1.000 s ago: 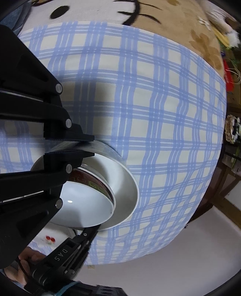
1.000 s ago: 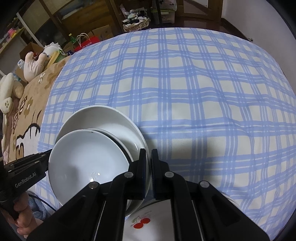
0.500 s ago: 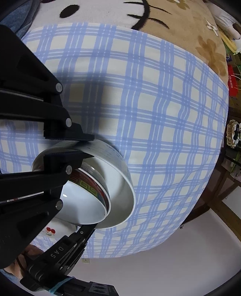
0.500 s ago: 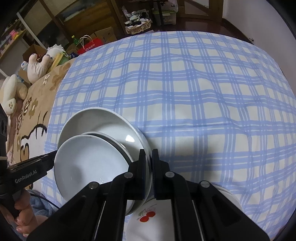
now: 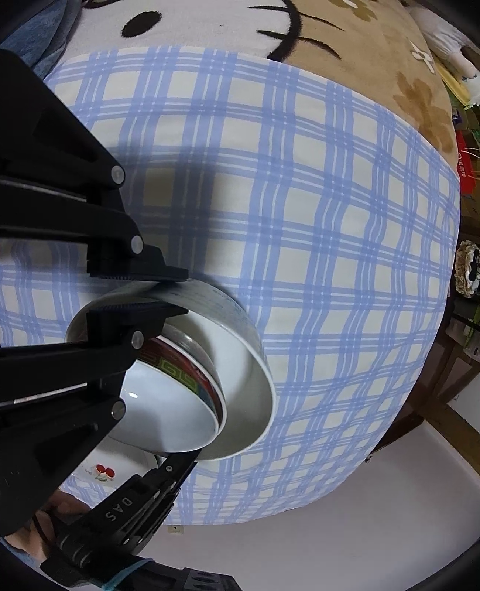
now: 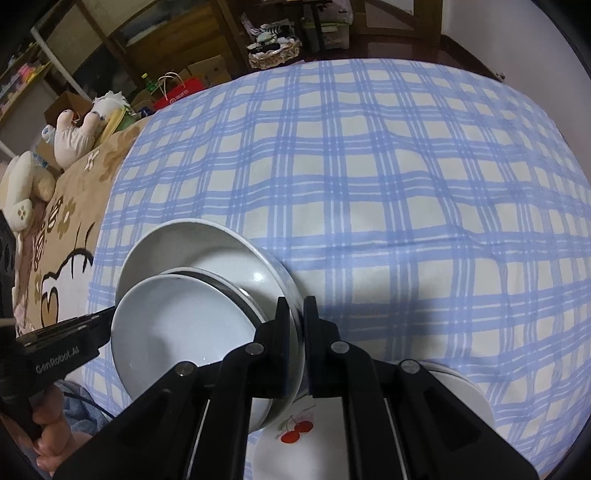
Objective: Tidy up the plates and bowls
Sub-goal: 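Carry the nested bowls over the cherry plate stack and lower them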
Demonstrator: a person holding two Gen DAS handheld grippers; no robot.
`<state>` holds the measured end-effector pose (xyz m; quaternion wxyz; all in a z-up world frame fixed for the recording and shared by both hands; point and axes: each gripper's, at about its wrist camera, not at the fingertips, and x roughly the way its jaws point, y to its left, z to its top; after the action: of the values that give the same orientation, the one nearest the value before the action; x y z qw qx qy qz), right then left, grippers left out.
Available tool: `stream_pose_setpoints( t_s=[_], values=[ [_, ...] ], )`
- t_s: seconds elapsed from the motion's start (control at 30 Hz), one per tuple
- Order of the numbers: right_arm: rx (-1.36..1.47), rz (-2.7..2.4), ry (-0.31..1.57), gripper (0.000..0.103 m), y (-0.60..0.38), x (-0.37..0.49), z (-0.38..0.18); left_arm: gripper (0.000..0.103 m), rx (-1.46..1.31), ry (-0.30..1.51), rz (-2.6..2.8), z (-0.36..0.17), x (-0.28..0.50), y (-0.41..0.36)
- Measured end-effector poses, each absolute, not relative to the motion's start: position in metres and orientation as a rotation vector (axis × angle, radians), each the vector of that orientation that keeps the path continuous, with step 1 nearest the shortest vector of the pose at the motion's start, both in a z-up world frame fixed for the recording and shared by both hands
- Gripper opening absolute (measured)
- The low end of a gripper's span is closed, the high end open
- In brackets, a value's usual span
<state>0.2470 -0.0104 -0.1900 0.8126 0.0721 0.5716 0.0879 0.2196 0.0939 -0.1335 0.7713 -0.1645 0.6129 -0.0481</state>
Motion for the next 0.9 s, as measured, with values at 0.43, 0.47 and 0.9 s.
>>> stream_pose_setpoints(
  t_s=[0.43, 0.47, 0.9],
  values=[
    [0.199, 0.206, 1.29, 0.007, -0.021, 0.244, -0.2, 0.009, -0.354, 1.325, -0.122, -0.136, 0.216, 0.092],
    [0.207, 0.206, 1.282, 0.007, -0.021, 0.242, -0.198, 0.009, -0.374, 1.325, -0.125, -0.135, 0.216, 0.094],
    [0.214, 0.189, 1.235, 0.007, -0.02, 0.234, -0.168, 0.009, -0.42, 1.309, -0.124, -0.114, 0.209, 0.099]
  ],
)
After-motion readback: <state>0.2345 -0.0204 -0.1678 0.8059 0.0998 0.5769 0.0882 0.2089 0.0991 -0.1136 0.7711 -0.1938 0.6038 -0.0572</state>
